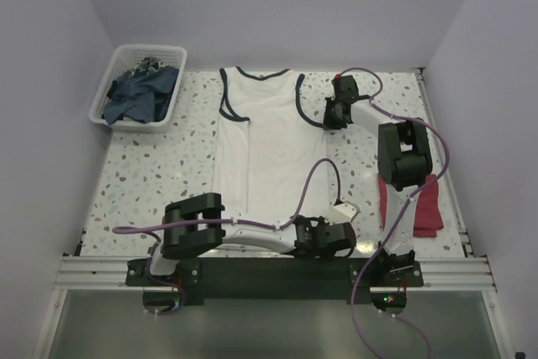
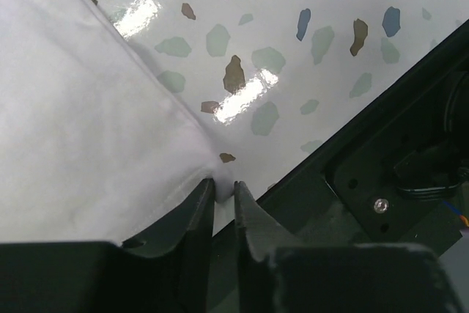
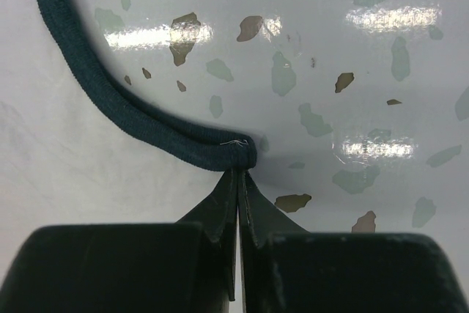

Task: Fold and stack the tank tops
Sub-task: Fold the tank top

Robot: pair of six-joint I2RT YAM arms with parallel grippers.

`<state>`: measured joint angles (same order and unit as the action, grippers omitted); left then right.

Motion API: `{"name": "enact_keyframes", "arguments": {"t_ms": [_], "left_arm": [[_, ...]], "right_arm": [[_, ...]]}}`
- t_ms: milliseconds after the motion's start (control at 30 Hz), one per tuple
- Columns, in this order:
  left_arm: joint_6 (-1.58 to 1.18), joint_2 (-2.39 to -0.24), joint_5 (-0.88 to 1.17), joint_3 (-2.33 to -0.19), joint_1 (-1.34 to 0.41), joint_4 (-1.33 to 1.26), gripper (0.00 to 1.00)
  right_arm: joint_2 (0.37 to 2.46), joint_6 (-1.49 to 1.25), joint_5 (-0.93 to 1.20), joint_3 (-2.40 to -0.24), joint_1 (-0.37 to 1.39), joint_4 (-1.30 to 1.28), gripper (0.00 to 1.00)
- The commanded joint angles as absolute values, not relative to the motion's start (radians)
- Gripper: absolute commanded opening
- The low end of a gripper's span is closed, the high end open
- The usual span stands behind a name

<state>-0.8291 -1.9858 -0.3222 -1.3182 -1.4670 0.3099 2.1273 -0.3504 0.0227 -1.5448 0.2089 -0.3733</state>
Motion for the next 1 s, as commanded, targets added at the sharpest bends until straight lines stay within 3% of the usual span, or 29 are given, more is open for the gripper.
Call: {"name": "enact_keyframes", "arguments": {"t_ms": [0,33,133,467,967], "left_arm": [[-0.842,-1.987,-0.356,-1.365,-1.483,0.321,0.19],[-0.841,-1.983,-0.354,-1.365,-1.485,0.321,0.10],[-0.842,-1.954,-0.348,-1.356,-1.488,0.310,0.00],[-0.839,-1.789,-0.308,-1.218,-1.488,0.170,0.00],[-1.015,-1.447,-0.429,-0.879,-1.485,0.133,0.00]], "right_arm": [[2.114,-0.359,0.034,-1.552,0.207,-0.353,0.00],[2.115,-0.359,0.031,-1.555,0.207,-0.359,0.00],[2.115,-0.360,0.023,-1.565,0.209,-0.367,0.00],[2.085,-0.399,-0.095,-1.594,0.187,-0.440,0.00],[2.025,-0.463,-0.023,-1.634,0.219,-0.451,0.00]]}}
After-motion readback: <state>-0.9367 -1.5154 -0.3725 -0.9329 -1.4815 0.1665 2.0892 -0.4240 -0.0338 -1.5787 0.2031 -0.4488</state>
